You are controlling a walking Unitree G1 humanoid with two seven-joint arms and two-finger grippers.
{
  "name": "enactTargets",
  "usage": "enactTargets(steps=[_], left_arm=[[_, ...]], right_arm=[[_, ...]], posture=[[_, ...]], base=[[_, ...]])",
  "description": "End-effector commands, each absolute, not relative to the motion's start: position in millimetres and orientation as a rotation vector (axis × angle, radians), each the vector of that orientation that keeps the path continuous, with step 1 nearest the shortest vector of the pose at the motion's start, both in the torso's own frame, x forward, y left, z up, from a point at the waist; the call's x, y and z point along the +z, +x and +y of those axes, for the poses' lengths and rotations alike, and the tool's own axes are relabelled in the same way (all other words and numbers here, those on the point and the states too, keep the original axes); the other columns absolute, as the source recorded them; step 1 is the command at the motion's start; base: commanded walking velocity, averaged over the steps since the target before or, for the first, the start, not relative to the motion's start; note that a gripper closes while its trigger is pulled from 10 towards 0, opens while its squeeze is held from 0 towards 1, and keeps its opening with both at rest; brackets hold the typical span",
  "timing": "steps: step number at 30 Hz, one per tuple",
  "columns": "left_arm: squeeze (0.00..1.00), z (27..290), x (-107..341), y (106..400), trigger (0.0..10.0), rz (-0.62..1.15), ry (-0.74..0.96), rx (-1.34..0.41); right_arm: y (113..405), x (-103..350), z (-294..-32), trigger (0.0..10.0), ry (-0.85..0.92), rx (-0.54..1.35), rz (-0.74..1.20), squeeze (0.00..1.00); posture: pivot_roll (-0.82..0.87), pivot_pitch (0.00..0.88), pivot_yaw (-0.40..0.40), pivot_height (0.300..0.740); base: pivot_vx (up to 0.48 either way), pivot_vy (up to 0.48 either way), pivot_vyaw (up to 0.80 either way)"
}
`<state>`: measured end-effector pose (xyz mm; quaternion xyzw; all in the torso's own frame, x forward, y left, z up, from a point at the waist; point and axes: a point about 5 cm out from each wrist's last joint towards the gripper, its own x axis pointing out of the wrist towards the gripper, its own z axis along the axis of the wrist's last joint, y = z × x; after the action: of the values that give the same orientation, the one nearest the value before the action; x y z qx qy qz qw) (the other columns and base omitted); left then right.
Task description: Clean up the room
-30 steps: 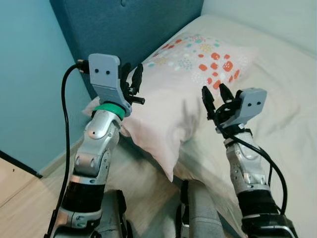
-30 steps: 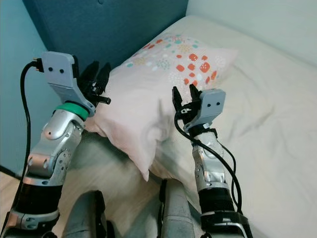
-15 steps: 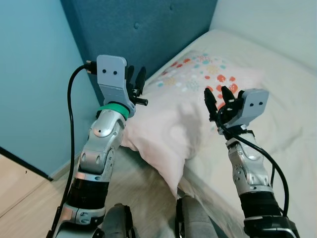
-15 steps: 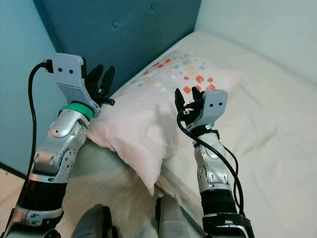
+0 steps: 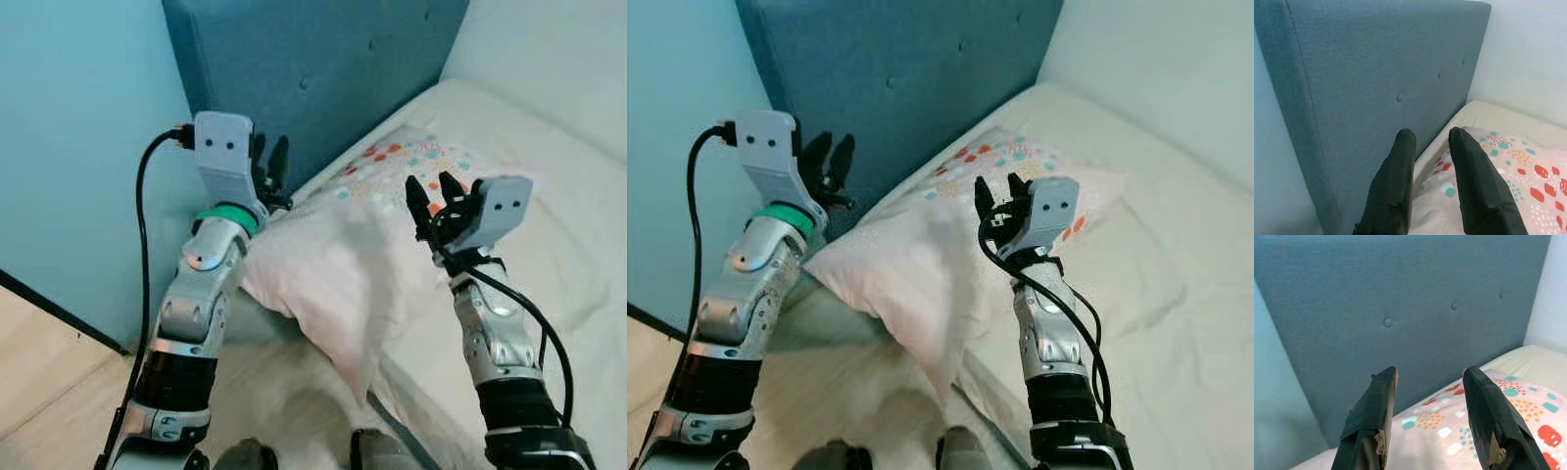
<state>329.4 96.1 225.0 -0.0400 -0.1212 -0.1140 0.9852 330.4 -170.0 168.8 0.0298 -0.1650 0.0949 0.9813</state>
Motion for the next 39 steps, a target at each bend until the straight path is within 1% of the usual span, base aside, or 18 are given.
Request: enactTargets(steps=[1,5,8,17,21,25,39], left_arm=[[0.00,94,219,329,10.0,-0.222,-0.078,-0.238],[0.00,93,218,329,10.0,-0.224,-0.078,-0.240],[0.00,92,217,328,10.0,-0.218,-0.070,-0.244],[0.00,92,216,326,10.0,-0.221,-0.064,-0.247],[0.00,92,216,326,10.0,-0.221,-0.063,-0.245],[0.00,92,216,326,10.0,-0.221,-0.065,-0.245],[0.00,92,216,327,10.0,-0.217,-0.065,-0.239]], right_arm=[[330,164,-175,10.0,0.053,0.168,-0.309,0.00],[330,163,-173,10.0,0.048,0.161,-0.307,0.00],[331,162,-168,10.0,0.051,0.179,-0.306,0.00],[333,163,-162,10.0,0.034,0.177,-0.305,0.00],[334,163,-163,10.0,0.044,0.147,-0.301,0.00],[334,164,-164,10.0,0.102,0.154,-0.303,0.00],[333,162,-163,10.0,0.095,0.165,-0.292,0.00]], posture=[[-0.07,0.041,0.034,0.736],[-0.06,0.036,0.036,0.736],[-0.06,0.033,0.038,0.736],[-0.06,0.035,0.038,0.736],[-0.06,0.037,0.039,0.736],[-0.06,0.039,0.040,0.736],[-0.06,0.041,0.041,0.736]], base=[[0.000,0.000,0.00],[0.000,0.000,0.00],[0.000,0.000,0.00],[-0.342,0.000,0.00],[-0.369,0.000,0.76],[-0.336,0.000,0.00],[-0.315,0.000,0.00]])
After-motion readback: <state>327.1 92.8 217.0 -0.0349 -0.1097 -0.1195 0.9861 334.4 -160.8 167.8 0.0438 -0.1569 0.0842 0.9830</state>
